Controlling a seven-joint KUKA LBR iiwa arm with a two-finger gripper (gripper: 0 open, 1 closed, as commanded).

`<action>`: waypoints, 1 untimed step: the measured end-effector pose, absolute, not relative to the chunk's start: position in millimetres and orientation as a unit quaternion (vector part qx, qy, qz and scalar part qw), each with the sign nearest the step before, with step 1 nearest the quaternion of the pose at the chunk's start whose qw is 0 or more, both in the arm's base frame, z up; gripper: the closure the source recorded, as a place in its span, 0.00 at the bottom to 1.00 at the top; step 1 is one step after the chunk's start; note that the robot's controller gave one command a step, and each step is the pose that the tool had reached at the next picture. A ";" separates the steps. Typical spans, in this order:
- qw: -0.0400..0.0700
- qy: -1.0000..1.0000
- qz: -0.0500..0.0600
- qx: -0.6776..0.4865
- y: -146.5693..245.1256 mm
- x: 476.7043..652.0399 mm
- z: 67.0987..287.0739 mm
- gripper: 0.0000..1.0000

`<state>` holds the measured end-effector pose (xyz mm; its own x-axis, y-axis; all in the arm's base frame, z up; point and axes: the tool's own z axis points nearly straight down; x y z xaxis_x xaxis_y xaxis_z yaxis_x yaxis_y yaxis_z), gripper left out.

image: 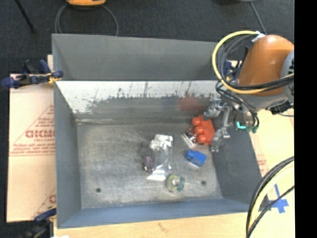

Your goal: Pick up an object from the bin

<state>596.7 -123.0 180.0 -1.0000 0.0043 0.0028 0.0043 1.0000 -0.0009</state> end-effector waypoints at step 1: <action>-0.004 -0.972 0.002 0.233 -136.7 621.0 202.9 0.00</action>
Offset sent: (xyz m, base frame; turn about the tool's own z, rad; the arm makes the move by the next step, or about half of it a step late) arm 0.0227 -0.0121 0.0211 -0.4767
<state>621.0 -136.7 202.9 -0.8912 -0.4535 -0.0062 -0.4535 0.8912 -0.0054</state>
